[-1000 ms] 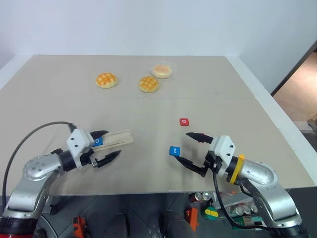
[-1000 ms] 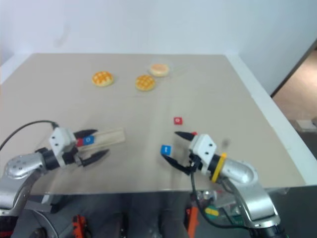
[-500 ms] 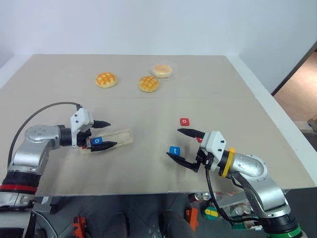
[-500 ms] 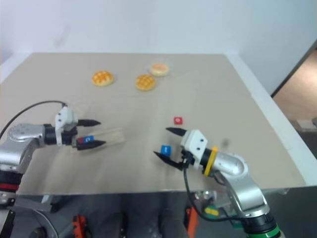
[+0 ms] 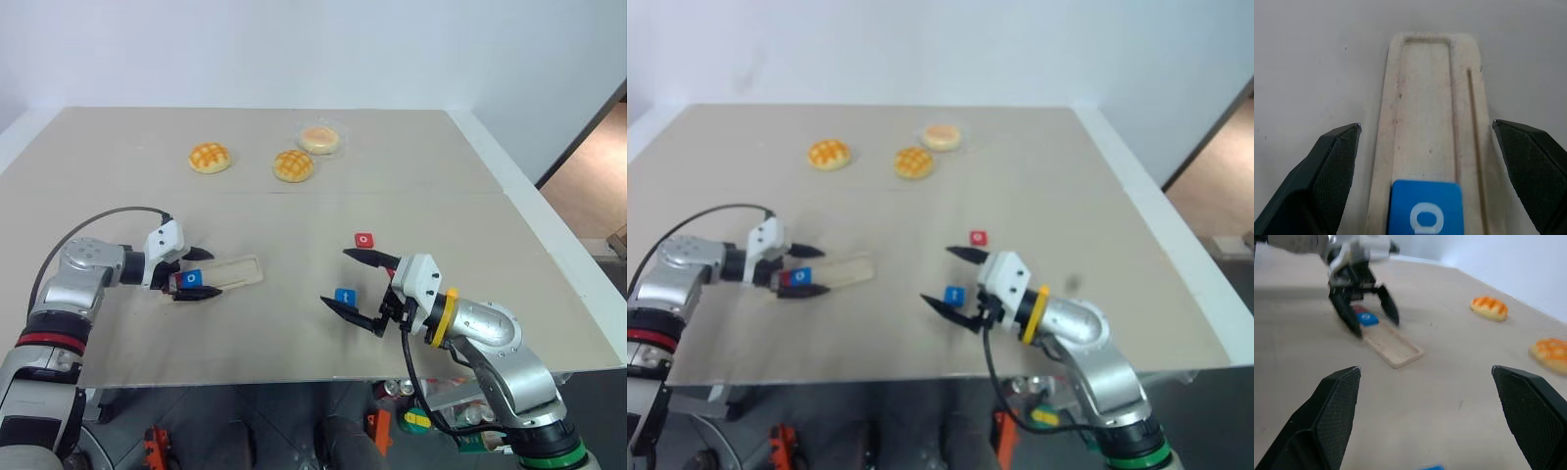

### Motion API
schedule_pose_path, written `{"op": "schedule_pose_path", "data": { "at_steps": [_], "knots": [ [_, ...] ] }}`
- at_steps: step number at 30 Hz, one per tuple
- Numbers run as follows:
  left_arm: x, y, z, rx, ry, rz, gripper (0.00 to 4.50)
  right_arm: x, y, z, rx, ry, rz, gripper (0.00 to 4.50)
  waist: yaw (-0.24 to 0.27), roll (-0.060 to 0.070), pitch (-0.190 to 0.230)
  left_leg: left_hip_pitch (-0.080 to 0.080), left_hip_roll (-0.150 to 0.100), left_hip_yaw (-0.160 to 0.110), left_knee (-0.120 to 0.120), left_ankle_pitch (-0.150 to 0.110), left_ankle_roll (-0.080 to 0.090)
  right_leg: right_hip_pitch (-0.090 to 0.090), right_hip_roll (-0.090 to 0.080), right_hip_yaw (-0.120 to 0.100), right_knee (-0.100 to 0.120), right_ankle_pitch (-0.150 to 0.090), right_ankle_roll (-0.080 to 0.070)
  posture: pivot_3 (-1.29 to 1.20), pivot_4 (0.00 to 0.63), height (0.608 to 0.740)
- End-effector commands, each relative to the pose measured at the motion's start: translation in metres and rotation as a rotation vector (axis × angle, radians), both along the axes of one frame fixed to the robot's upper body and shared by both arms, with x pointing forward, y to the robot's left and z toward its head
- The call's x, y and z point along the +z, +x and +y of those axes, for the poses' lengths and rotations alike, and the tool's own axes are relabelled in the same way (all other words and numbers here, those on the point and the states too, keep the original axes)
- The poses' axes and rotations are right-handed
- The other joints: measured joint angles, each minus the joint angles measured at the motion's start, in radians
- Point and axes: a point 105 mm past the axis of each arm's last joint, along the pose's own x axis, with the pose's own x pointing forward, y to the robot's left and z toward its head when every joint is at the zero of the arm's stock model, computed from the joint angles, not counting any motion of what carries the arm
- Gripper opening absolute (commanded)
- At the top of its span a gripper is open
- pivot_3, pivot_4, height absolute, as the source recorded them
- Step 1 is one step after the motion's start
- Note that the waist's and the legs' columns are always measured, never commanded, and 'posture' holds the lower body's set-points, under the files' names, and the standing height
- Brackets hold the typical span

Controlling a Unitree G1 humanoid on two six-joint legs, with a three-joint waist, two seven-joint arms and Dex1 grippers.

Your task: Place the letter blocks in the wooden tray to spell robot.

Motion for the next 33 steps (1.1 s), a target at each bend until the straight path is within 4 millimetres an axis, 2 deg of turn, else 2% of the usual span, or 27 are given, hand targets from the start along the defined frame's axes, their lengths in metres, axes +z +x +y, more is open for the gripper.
{"op": "schedule_pose_path", "data": {
  "at_steps": [1, 14, 15, 18, 19, 24, 26, 33],
  "knots": [
    [-0.001, 0.006, 0.003, -0.021, 0.034, -0.013, 4.5, 0.02, -0.001, 0.005, 0.02, 0.016, -0.079, 4.44, 0.001, 0.0, 0.0, 0.0, 0.0, 0.0, 0.0, 0.0, 0.0, 0.0, 0.0, 0.0, 0.0, 0.0, 0.0, 0.0, 0.15, 0.74],
    [-0.017, 0.007, 0.007, -0.057, 0.083, 0.098, 4.5, 0.018, -0.001, 0.006, 0.017, -0.003, -0.079, 4.44, 0.001, 0.0, 0.0, 0.001, 0.0, -0.002, 0.002, 0.001, 0.001, 0.002, 0.0, -0.001, 0.001, 0.002, 0.0, 0.0, 0.15, 0.74],
    [-0.017, 0.008, 0.006, -0.065, 0.089, 0.09, 4.08, 0.017, -0.001, 0.006, 0.017, -0.004, -0.079, 4.5, 0.001, 0.0, 0.0, 0.001, 0.0, -0.002, 0.002, 0.001, 0.002, 0.002, 0.0, -0.001, 0.001, 0.002, 0.0, 0.0, 0.15, 0.74],
    [-0.018, 0.008, 0.003, -0.085, 0.107, 0.063, 3.34, 0.017, 0.0, 0.006, 0.014, -0.007, -0.079, 4.5, 0.001, 0.001, -0.001, 0.001, 0.0, -0.002, 0.002, 0.002, 0.002, 0.002, 0.0, -0.001, 0.001, 0.003, -0.001, 0.0, 0.15, 0.74],
    [-0.018, 0.009, 0.001, -0.091, 0.112, 0.041, 3.23, 0.017, 0.0, 0.005, 0.011, -0.007, -0.079, 4.5, 0.001, 0.001, -0.001, 0.001, 0.0, -0.001, 0.002, 0.002, 0.002, 0.002, 0.0, -0.001, 0.001, 0.003, -0.001, 0.0, 0.15, 0.74],
    [-0.017, 0.009, -0.004, -0.1, 0.117, -0.015, 3.23, 0.015, 0.001, 0.006, 0.01, -0.008, -0.077, 4.5, 0.003, 0.002, -0.002, 0.001, -0.001, -0.002, 0.002, 0.002, 0.002, 0.003, 0.0, -0.001, 0.001, 0.002, 0.0, 0.0, 0.15, 0.74],
    [-0.014, 0.007, -0.01, -0.124, 0.102, -0.035, 3.23, 0.015, 0.001, 0.007, 0.015, -0.007, -0.078, 4.5, 0.003, 0.003, -0.002, 0.001, -0.001, -0.002, 0.002, 0.002, 0.002, 0.003, -0.001, -0.001, 0.001, 0.003, 0.0, 0.0, 0.15, 0.74],
    [-0.002, -0.016, -0.06, -0.297, 0.055, -0.035, 3.23, 0.017, 0.006, 0.008, 0.023, -0.005, -0.089, 4.5, 0.003, 0.003, -0.002, 0.001, -0.002, -0.001, 0.003, 0.002, 0.002, 0.003, -0.002, 0.0, 0.0, 0.002, 0.002, 0.0, 0.15, 0.74]
  ]
}}
